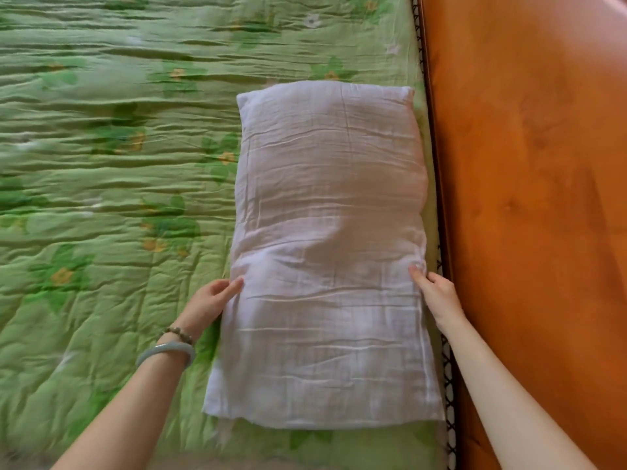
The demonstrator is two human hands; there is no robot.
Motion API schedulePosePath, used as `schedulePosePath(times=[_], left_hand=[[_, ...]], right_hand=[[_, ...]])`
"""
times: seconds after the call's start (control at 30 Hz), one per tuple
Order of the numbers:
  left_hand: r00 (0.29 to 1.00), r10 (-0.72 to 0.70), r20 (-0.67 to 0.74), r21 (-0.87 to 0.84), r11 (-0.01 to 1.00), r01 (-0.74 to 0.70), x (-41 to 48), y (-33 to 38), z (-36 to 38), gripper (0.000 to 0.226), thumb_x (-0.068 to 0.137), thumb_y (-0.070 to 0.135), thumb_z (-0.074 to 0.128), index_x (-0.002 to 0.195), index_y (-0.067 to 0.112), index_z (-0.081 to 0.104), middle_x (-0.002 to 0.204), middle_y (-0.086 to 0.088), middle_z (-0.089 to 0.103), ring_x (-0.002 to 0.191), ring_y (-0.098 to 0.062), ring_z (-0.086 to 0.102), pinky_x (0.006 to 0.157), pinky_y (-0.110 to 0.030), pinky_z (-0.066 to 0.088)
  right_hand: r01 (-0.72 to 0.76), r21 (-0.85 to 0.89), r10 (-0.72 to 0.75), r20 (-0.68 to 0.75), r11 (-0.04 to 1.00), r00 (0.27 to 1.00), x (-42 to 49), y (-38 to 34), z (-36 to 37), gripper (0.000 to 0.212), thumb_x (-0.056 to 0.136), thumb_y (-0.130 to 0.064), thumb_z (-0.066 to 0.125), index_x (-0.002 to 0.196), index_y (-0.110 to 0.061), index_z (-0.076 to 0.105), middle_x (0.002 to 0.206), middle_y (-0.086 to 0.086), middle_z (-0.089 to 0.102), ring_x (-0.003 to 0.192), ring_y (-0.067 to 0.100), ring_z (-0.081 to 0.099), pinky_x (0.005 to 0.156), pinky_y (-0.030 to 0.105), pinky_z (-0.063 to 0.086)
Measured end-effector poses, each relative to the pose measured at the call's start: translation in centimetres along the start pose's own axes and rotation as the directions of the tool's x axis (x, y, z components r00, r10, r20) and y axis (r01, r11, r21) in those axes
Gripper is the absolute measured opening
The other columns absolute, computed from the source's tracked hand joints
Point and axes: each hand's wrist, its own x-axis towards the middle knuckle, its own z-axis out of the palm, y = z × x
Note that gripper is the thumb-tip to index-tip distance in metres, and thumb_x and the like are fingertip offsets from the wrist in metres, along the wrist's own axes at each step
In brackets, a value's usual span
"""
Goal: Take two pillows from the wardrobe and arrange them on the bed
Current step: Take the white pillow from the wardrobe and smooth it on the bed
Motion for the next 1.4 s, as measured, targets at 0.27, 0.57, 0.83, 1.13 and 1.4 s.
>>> schedulePosePath(times=[0.27,0.57,0.83,1.13,1.4], left_hand=[[0.994,-0.006,-0.112,-0.195,0.981,-0.016,-3.7,-4.4,-0.9,0.033,0.091,0.024,0.067,0.081,-0.007,0.064,0.072,-0.01,0.047,0.071,-0.024,0.039,0.057,-0.033,0.03],[0.937,-0.249,0.246,-0.092,0.956,0.279,-7.4,-7.7,0.7,0.069,0.064,0.074,0.07,0.087,0.009,0.074,0.08,-0.005,0.074,0.069,-0.019,0.069,0.062,-0.031,0.052],[0.965,-0.225,0.135,0.07,0.974,0.217,-11.1,-10.9,0.2,0.032,0.063,0.029,0.087,0.084,0.007,0.076,0.082,-0.012,0.077,0.071,-0.022,0.074,0.059,-0.028,0.058],[0.849,0.518,-0.108,0.672,0.667,-0.322,-13.3,-6.0,4.9,0.087,0.083,0.049,0.049,0.151,0.0,0.024,0.156,-0.02,0.028,0.146,-0.033,0.021,0.121,-0.049,0.013],[0.654,0.646,0.393,0.82,0.075,-0.568,-10.3,-7.4,10.2,0.08,0.088,0.073,0.044,0.15,0.024,0.037,0.16,-0.014,0.025,0.146,-0.04,0.023,0.114,-0.067,0.017]], right_hand=[[0.042,-0.177,-0.06,-0.101,0.983,0.993,-4.4,5.3,-0.5,0.039,0.084,-0.036,0.067,0.058,-0.011,0.05,0.055,0.003,0.045,0.057,0.024,0.047,0.054,0.03,0.029],[-0.212,0.081,0.195,0.183,0.974,0.964,-7.7,8.1,-1.9,0.069,0.067,-0.059,0.072,0.119,-0.016,0.062,0.12,-0.005,0.061,0.114,0.014,0.056,0.103,0.035,0.038],[-0.094,-0.282,0.133,0.123,0.955,0.983,-10.8,12.6,-2.8,0.02,0.079,-0.017,0.075,0.097,-0.012,0.067,0.099,0.009,0.072,0.085,0.016,0.067,0.073,0.03,0.053],[0.424,-0.766,-0.559,0.103,0.483,0.823,-13.7,8.2,1.1,0.087,0.082,-0.05,0.056,0.152,-0.025,0.011,0.155,0.015,0.018,0.143,0.032,0.017,0.115,0.052,0.014],[0.687,-0.726,-0.596,0.562,-0.024,0.573,-10.9,10.3,7.6,0.076,0.08,-0.069,0.045,0.146,-0.037,0.026,0.156,0.008,0.011,0.142,0.033,0.015,0.104,0.074,0.012]])
